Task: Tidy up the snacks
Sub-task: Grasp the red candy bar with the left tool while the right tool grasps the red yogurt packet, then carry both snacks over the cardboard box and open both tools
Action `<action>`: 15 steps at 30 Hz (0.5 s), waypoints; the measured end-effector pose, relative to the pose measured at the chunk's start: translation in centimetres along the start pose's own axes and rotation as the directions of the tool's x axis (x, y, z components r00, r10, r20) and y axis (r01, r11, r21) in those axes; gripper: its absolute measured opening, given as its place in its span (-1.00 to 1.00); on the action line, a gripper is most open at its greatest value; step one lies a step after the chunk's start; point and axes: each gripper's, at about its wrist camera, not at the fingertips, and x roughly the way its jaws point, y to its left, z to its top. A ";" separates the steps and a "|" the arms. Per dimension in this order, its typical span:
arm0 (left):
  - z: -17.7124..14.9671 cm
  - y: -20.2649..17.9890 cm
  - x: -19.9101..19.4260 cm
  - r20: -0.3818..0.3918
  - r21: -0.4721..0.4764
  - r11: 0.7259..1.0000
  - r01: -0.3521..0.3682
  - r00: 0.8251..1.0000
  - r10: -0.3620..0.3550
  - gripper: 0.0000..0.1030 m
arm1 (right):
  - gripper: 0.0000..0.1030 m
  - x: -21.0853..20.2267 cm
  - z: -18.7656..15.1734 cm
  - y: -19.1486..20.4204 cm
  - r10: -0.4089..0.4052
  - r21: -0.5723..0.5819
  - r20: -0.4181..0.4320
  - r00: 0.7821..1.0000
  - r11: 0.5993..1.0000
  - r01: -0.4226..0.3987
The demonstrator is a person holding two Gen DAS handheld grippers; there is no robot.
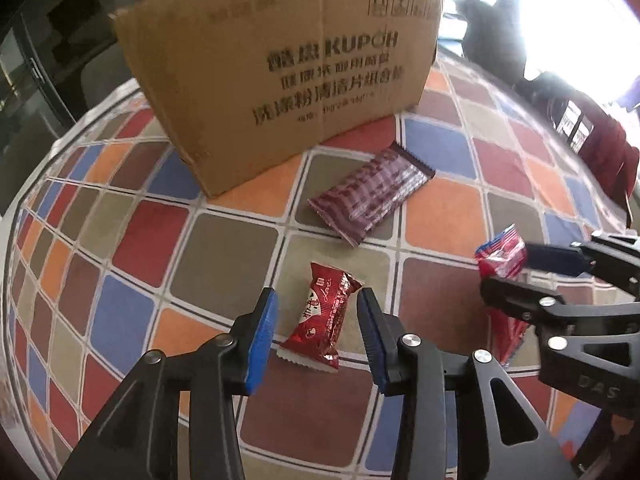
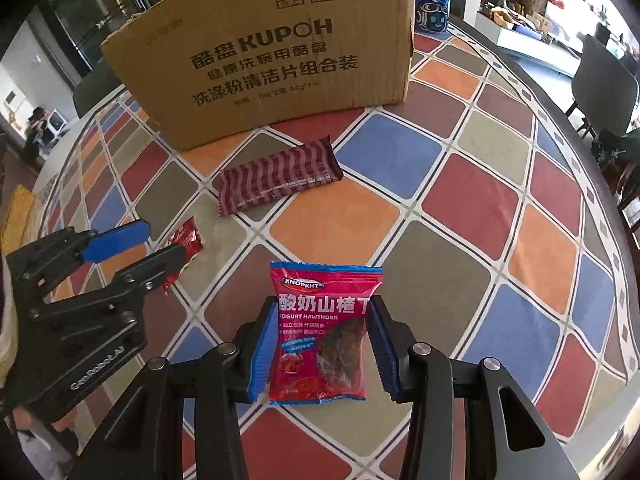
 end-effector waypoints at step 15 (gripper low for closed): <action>-0.6 -0.2 -1.0 0.013 -0.101 0.995 0.014 1.000 -0.013 -0.58 | -0.13 0.1 0.3 -0.2 0.033 -0.025 0.011 0.999 0.999 -0.033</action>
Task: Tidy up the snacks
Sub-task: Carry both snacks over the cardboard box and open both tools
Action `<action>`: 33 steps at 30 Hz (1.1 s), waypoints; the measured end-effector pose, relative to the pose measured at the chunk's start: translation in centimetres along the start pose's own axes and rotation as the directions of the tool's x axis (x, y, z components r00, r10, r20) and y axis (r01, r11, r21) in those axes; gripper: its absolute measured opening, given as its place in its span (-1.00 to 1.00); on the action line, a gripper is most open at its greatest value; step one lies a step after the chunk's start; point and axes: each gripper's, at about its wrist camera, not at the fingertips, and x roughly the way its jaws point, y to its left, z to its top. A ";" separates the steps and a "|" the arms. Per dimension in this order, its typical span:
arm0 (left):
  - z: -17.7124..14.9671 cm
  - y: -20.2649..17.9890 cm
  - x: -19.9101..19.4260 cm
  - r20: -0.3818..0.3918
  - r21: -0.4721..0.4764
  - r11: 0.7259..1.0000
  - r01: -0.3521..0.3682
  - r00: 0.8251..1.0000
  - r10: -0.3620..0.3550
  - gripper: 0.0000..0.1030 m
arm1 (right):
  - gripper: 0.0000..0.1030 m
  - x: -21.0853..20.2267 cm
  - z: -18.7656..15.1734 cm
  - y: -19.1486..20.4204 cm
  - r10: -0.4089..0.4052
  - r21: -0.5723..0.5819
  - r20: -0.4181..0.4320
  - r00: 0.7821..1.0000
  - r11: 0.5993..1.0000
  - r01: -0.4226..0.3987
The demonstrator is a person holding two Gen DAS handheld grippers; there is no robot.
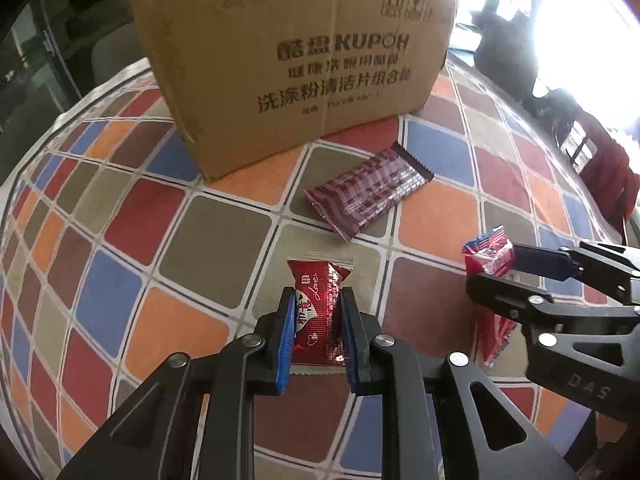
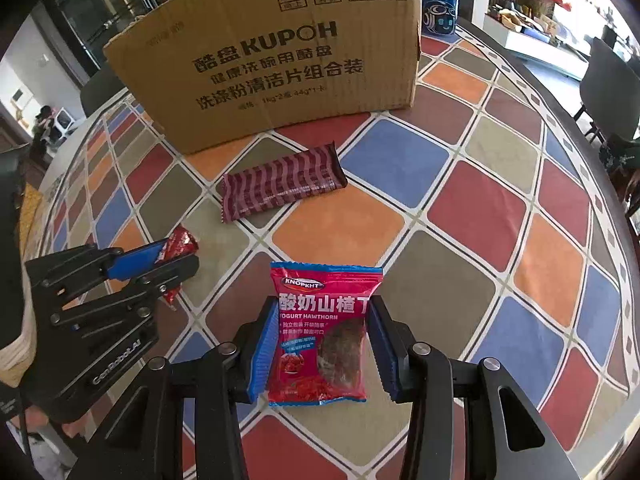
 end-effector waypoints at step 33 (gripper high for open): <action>2.0 -0.7 -10.2 0.241 -0.226 0.974 -0.031 0.967 0.087 -0.58 | -0.18 -6.7 3.8 -0.7 0.141 -0.125 0.212 0.967 0.985 -0.116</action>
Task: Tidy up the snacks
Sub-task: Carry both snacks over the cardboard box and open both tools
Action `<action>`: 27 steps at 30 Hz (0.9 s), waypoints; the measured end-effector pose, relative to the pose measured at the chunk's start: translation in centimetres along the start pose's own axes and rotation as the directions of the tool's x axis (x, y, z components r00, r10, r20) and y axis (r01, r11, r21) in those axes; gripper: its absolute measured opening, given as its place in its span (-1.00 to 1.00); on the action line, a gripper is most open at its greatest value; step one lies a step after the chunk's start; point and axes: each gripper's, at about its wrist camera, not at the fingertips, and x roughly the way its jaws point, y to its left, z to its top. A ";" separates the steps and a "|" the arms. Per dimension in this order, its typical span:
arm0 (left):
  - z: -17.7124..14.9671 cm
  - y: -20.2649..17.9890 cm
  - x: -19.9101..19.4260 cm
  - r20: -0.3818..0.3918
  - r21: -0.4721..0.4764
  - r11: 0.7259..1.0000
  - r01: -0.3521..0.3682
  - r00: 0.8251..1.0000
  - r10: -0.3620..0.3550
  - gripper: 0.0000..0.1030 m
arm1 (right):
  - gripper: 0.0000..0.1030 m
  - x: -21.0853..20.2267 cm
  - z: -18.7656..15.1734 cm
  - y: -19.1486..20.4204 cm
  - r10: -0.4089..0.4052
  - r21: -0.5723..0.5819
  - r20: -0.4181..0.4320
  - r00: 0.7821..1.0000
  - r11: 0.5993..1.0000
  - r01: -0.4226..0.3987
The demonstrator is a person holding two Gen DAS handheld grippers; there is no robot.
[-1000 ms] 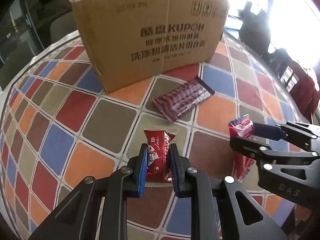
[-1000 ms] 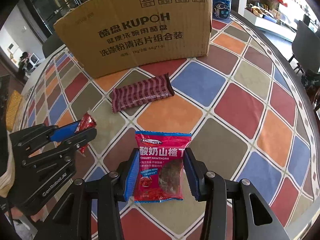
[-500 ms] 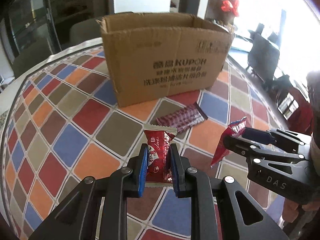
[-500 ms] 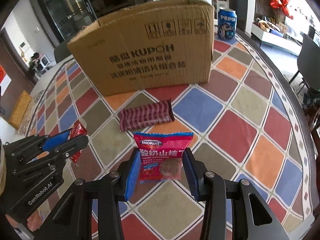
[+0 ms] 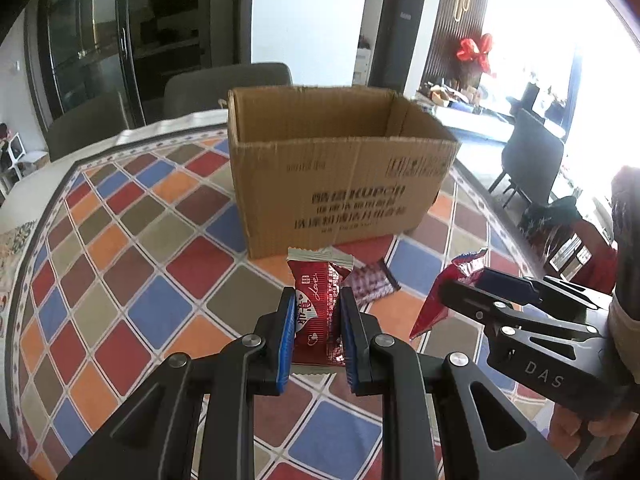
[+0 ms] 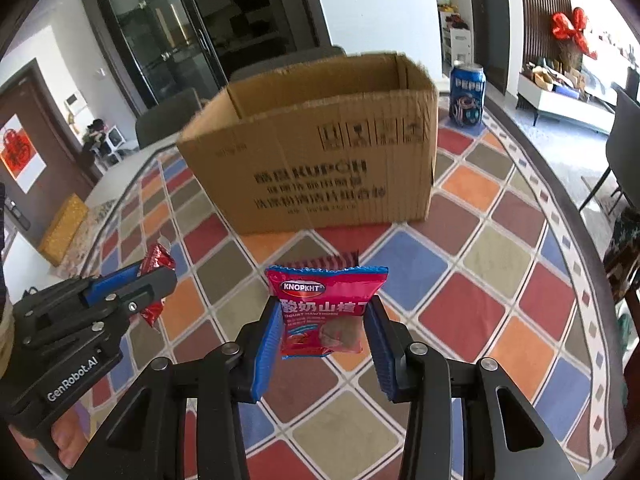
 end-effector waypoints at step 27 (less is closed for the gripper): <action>8.1 -0.1 -2.5 0.150 0.026 0.998 -0.052 0.988 0.048 -0.58 | -0.18 -4.5 8.1 0.2 0.008 -0.022 0.231 0.973 1.000 -0.003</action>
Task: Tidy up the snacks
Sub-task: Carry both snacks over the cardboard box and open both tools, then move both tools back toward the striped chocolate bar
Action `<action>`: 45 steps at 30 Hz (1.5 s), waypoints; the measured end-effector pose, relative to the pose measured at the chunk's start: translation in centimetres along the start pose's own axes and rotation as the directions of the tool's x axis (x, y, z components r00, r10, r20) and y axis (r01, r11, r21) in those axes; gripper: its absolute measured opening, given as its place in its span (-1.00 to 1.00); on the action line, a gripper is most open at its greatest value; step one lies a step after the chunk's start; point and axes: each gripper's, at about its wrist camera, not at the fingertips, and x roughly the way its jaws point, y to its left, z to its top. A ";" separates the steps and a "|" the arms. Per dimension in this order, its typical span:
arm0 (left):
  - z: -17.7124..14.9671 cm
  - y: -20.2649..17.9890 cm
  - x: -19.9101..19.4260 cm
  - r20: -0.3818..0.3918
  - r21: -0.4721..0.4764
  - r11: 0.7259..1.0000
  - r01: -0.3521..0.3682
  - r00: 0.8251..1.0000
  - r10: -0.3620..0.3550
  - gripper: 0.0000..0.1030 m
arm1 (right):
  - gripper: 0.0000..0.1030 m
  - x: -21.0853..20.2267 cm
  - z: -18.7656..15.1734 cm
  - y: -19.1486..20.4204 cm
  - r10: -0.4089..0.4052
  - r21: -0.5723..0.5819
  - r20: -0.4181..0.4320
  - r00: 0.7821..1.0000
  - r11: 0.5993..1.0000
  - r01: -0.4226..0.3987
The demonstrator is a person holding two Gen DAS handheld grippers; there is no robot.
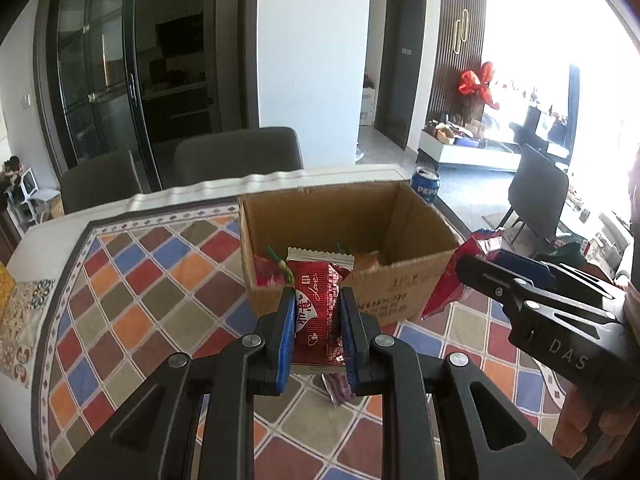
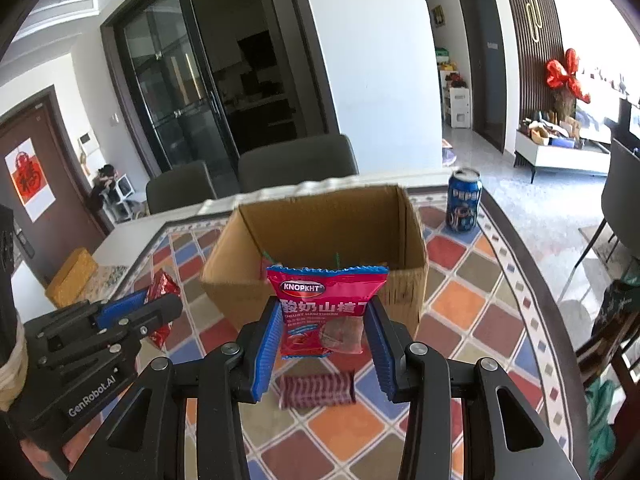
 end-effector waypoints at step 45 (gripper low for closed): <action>1.0 2.2 3.7 -0.039 -0.118 0.990 -0.082 0.996 0.078 0.10 | 0.14 5.8 4.2 1.2 0.014 -0.270 -0.101 0.995 0.962 -0.041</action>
